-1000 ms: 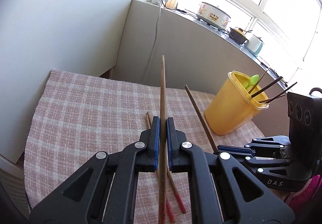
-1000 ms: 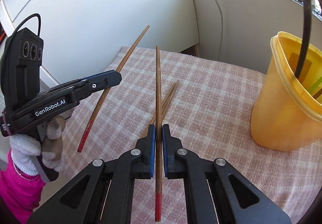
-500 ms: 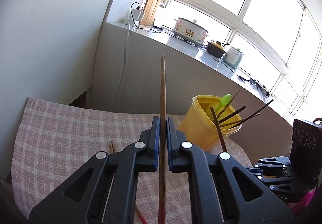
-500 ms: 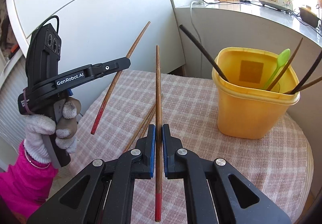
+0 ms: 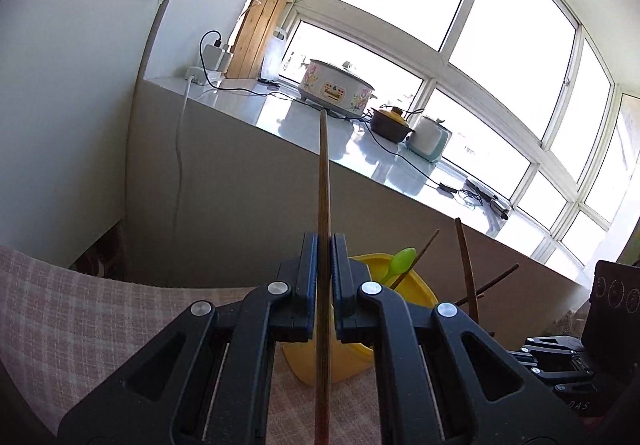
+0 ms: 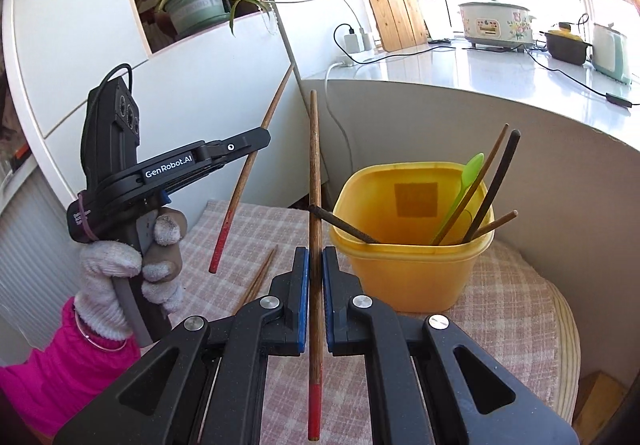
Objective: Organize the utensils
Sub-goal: 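Lift the wooden chopsticks in both tools and carry them over the container, then open both tools to drop the wooden chopsticks into the container, then move both tools to the last two wooden chopsticks and grasp one each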
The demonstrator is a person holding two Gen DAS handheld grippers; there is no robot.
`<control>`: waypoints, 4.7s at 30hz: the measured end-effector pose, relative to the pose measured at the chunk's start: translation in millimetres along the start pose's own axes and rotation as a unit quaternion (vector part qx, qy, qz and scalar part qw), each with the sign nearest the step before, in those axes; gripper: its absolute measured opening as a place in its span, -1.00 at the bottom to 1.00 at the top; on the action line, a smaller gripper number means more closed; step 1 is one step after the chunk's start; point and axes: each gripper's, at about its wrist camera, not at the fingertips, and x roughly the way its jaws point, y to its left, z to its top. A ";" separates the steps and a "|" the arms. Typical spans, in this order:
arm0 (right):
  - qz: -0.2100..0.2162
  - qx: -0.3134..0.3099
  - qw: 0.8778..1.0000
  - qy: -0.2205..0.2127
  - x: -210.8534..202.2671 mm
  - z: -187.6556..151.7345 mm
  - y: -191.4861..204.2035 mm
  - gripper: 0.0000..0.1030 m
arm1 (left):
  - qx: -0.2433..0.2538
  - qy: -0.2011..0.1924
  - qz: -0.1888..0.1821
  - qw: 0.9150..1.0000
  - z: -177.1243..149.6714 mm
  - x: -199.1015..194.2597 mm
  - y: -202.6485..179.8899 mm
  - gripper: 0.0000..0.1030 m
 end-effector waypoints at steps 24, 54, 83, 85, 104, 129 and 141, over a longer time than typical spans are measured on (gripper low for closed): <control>-0.013 0.028 0.994 -0.106 -26.7 57.2 -26.6 -0.90 | -0.008 -0.039 -0.049 0.998 26.9 81.3 -27.7 -0.90; -0.155 0.001 0.981 -0.120 55.1 81.0 -40.4 -0.90 | -0.011 -0.025 -0.039 0.999 0.5 94.1 -19.4 -0.90; -0.131 0.028 0.989 -0.068 28.9 41.4 -47.2 -0.87 | 0.059 -0.004 -0.043 0.997 -30.5 42.5 -46.0 -0.74; -0.128 0.032 0.989 -0.069 24.9 37.7 -46.4 -0.64 | 0.059 -0.009 -0.044 0.997 -31.8 33.2 -46.3 -0.70; -0.107 0.009 0.992 -0.072 -5.8 2.4 -11.2 -0.58 | 0.062 0.040 0.048 0.996 -71.6 -32.5 -1.3 -0.70; -0.042 -0.058 0.994 0.077 71.3 -72.3 38.0 -0.34 | 0.022 0.221 0.152 0.963 -156.3 -3.7 86.8 -0.51; -0.029 -0.070 0.991 0.107 96.7 -77.4 42.7 -0.34 | 0.051 0.243 0.172 0.953 -163.1 24.2 93.8 -0.53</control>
